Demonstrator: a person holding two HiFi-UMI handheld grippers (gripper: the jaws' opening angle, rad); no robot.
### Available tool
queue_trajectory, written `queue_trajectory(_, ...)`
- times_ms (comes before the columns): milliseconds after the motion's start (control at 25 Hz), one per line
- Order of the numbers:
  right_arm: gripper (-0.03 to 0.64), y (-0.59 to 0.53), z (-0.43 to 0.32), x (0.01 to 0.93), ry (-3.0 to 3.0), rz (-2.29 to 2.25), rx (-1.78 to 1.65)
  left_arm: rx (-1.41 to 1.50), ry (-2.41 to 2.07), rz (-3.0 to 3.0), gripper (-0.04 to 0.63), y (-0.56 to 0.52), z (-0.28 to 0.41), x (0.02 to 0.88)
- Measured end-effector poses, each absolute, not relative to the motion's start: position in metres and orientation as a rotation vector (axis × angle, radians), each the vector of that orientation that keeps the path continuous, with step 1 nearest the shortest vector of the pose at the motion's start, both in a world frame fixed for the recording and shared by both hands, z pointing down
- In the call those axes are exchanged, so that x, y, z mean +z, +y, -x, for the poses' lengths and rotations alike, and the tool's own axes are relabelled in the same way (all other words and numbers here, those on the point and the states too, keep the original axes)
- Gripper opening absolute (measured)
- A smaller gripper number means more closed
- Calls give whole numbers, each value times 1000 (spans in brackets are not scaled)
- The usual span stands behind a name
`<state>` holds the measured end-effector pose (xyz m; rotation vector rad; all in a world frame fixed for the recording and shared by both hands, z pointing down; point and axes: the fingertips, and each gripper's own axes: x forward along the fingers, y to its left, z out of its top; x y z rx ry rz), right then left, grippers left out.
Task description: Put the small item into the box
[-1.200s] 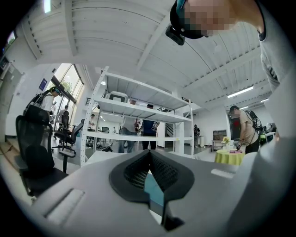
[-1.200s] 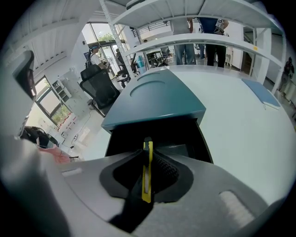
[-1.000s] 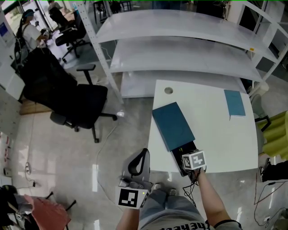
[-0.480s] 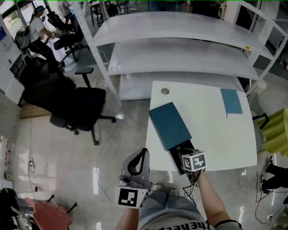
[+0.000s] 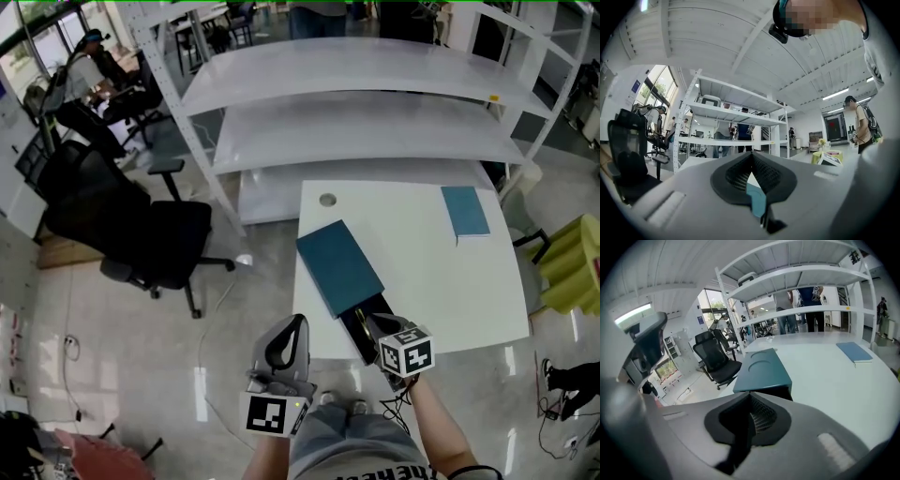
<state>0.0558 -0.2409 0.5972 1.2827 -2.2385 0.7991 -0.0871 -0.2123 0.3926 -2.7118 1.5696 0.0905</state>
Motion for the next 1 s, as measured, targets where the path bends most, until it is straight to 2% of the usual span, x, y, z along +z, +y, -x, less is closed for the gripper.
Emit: queue_trajectory(1000,2,-188,-83,479,-2489,-1517,369,108,1501,2700,11,-171,54,374)
